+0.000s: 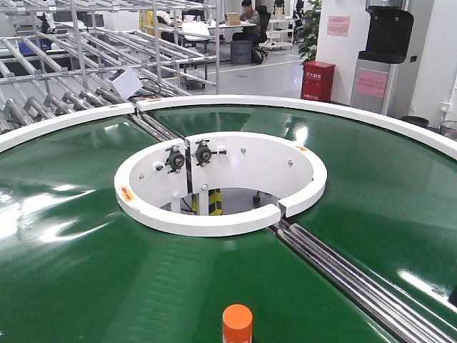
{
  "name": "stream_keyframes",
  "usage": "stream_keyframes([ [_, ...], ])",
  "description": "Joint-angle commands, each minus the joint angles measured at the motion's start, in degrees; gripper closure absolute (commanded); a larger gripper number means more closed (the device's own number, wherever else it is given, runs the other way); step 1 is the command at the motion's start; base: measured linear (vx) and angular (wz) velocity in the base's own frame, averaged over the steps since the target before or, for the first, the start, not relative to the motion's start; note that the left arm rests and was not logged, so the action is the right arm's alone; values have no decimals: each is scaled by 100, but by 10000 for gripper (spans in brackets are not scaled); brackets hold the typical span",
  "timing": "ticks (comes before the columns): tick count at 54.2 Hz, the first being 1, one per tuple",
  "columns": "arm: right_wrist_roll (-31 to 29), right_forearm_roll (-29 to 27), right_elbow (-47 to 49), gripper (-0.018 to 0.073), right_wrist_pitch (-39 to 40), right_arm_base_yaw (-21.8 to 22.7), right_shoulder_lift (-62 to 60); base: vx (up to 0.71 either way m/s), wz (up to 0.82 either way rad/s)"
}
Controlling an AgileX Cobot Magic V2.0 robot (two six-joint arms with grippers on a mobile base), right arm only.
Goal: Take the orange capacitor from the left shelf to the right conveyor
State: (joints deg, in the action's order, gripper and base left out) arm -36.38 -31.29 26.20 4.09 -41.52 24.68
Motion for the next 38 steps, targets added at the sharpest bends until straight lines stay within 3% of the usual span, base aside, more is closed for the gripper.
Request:
stream_keyframes([
  [1, -69, 12, 152, 30, 435, 17, -54, 0, 0],
  [5, 104, 108, 111, 69, 448, 25, -54, 0, 0],
  [9, 690, 673, -102, 131, 647, 101, -54, 0, 0],
  [13, 1624, 1370, -504, 216, 867, 380, -127, 0, 0],
  [17, 2923, 2300, -1006, 319, 1107, 766, -336, 0, 0],
  [22, 3826, 3129, -1602, 468, 1077, 1360, -716, 0, 0],
  [26, 4028, 3402, -1988, 576, 902, 1783, -1139, 0, 0],
  [37, 4048, 3345, -2880, 573, 126, 2913, -2520, 0, 0],
  [38, 4048, 3340, -2859, 573, -242, 2996, -2661, 0, 0],
])
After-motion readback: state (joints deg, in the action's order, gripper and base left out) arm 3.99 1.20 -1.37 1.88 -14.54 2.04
